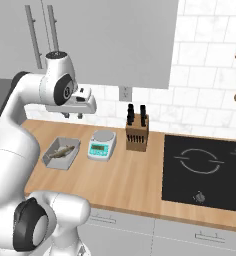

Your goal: Take the meat container that has the fish and place it on the second highest rack of the freezer. Then take the vegetable container that has the squash and lime and place it on the highest rack of the freezer.

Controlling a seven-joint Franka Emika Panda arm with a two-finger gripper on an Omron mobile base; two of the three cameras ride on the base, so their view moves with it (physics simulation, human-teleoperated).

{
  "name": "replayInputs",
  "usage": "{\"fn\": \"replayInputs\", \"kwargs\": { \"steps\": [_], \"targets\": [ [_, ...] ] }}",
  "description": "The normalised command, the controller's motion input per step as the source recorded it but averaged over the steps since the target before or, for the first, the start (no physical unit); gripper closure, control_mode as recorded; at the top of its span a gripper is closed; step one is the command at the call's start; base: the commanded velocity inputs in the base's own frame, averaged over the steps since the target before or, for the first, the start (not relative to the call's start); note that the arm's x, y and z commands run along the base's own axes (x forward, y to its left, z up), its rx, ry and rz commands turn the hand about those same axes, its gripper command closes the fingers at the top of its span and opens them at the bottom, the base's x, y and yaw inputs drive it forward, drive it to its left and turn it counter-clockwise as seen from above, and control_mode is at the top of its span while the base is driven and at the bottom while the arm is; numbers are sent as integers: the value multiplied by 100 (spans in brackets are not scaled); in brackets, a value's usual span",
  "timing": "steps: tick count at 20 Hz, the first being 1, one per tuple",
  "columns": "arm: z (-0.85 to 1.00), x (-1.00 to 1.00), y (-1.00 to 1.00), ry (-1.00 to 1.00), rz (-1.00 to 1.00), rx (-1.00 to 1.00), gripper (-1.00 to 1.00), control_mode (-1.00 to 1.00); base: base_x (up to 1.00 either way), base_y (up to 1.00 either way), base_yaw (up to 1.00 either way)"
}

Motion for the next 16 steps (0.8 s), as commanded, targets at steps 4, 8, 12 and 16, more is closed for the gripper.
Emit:
{"fn": "replayInputs", "kwargs": {
  "steps": [4, 8, 12, 16],
  "targets": [
    [-16, 0, 0, 0, 3, 0, -100, -100, 0, 0, 0],
    [-36, 0, 10, 0, 41, -5, -100, -100, 0, 0, 0],
    [-48, 2, 14, 3, 71, 1, -100, -100, 0, 0, 0],
    [-54, 1, 36, 5, 75, 0, -100, -100, 0, 0, 0]
  ]
}}
